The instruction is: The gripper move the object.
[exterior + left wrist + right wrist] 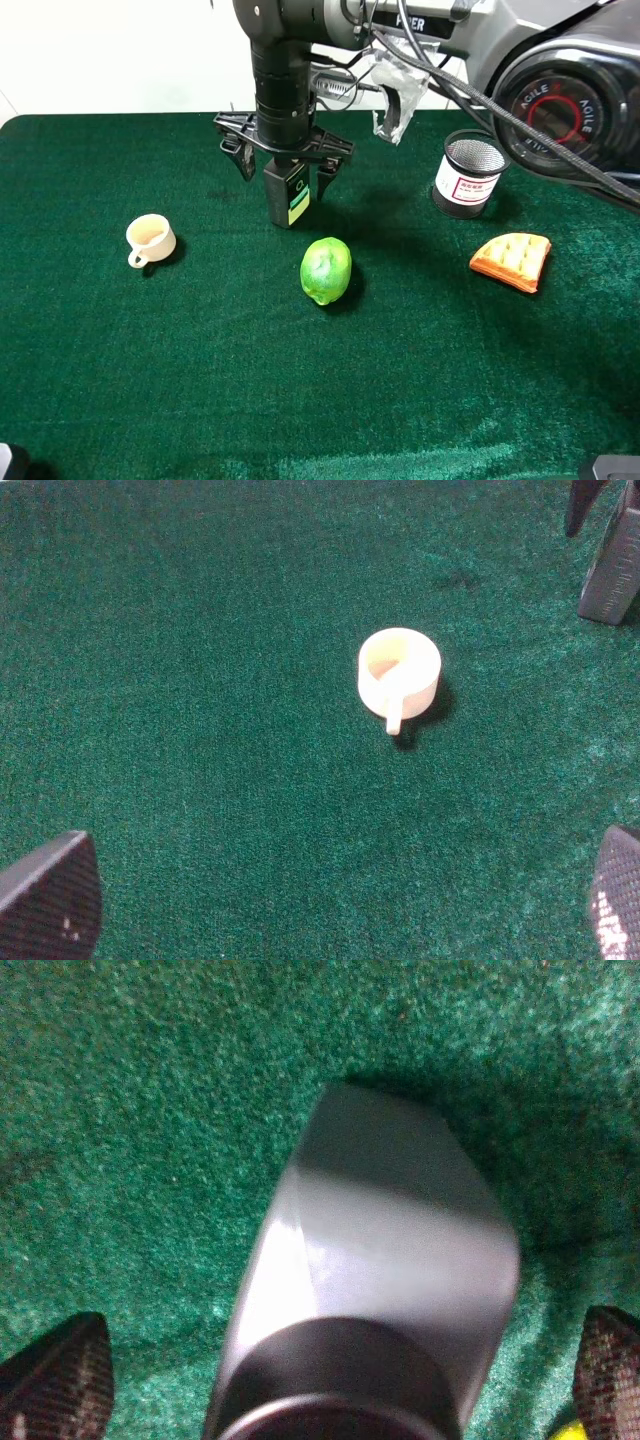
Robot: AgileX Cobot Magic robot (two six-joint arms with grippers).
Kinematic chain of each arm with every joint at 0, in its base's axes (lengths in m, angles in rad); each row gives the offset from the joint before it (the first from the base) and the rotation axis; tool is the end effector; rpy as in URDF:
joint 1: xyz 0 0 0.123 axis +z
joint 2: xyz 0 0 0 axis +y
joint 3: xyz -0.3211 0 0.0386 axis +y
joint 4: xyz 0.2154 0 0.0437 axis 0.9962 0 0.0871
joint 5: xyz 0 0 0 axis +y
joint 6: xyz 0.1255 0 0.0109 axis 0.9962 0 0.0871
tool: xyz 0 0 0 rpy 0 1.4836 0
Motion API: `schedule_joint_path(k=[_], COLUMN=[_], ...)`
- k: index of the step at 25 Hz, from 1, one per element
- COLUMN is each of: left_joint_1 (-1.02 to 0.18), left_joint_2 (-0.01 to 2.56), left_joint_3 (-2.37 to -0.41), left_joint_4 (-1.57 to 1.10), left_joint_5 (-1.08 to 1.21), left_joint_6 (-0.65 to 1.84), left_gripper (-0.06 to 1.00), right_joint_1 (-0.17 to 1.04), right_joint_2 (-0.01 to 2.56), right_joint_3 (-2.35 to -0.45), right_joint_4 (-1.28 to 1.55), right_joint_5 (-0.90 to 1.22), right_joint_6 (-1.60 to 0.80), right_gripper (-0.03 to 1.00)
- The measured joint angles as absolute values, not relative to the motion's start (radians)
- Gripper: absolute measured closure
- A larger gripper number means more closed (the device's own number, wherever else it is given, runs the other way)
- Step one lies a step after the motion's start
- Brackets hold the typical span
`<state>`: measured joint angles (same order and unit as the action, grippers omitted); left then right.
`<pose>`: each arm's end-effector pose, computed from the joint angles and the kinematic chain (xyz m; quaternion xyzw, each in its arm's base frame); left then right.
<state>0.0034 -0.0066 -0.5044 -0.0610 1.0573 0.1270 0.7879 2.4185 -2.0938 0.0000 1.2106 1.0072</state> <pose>-0.0420 -0.0068 0.2472 0.0537 0.8474 0.0040 0.5283 0.3525 0.3542 0.1542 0.1092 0.9921 0.0479 0.0382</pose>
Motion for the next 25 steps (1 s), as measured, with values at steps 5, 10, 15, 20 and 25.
schedule_joint_path(k=[5, 10, 15, 20, 25], left_joint_1=[0.003, 0.003, 0.003, 0.003, 0.003], left_joint_2=[-0.007, -0.007, -0.007, -0.007, -0.007], left_joint_3=[-0.504, -0.504, -0.504, -0.504, -0.504], left_joint_4=[-0.061, -0.061, -0.061, -0.061, -0.061], left_joint_5=[1.057, 1.057, 1.057, 1.057, 1.057], left_joint_6=[0.127, 0.127, 0.127, 0.127, 0.127], left_gripper=[-0.05, -0.05, -0.05, -0.05, -0.05], right_joint_1=[0.788, 0.788, 0.788, 0.788, 0.788], right_joint_2=[2.426, 2.426, 2.426, 2.426, 2.426], right_joint_3=[-2.096, -2.096, -2.097, -2.097, -2.097], right_joint_4=[0.007, 0.007, 0.007, 0.007, 0.007], right_joint_5=[1.211, 1.211, 1.211, 1.211, 1.211], right_joint_6=[1.007, 1.008, 1.015, 1.023, 1.025], right_gripper=[0.28, 0.44, 0.68, 0.68, 0.68])
